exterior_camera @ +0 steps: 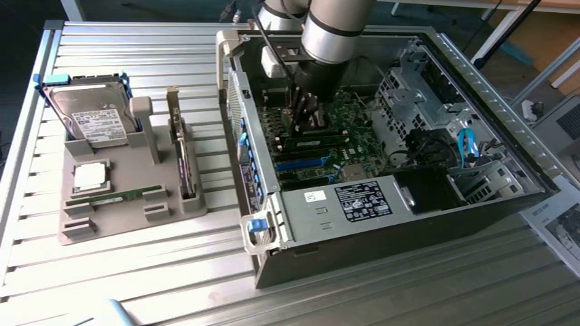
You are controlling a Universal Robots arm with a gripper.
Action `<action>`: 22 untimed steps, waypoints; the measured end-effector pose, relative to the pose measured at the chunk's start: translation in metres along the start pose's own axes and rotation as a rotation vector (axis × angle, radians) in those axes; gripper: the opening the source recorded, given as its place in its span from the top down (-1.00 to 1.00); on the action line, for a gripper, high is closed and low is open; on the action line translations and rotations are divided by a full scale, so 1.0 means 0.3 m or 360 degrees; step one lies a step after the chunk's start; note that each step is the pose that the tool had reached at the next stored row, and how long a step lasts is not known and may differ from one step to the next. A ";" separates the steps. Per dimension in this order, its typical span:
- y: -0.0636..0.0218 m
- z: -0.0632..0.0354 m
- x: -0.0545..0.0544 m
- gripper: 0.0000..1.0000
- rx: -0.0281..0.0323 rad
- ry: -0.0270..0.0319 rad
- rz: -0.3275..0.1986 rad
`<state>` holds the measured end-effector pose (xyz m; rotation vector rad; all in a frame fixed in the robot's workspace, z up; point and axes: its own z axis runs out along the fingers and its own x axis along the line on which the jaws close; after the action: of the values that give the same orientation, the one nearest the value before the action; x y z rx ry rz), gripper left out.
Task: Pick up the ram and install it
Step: 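Press down the ram until it locks into place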
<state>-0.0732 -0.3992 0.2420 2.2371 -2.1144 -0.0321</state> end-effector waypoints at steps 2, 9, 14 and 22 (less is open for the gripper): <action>0.000 0.004 0.000 0.79 0.00001 -0.00001 0.0000; -0.001 0.017 -0.001 0.79 0.00000 0.00000 0.0000; -0.001 0.026 -0.001 0.79 0.00000 0.00000 0.0000; -0.002 0.043 -0.001 0.79 -0.00004 -0.00003 0.0000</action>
<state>-0.0734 -0.3992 0.2289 2.2370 -2.1144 -0.0326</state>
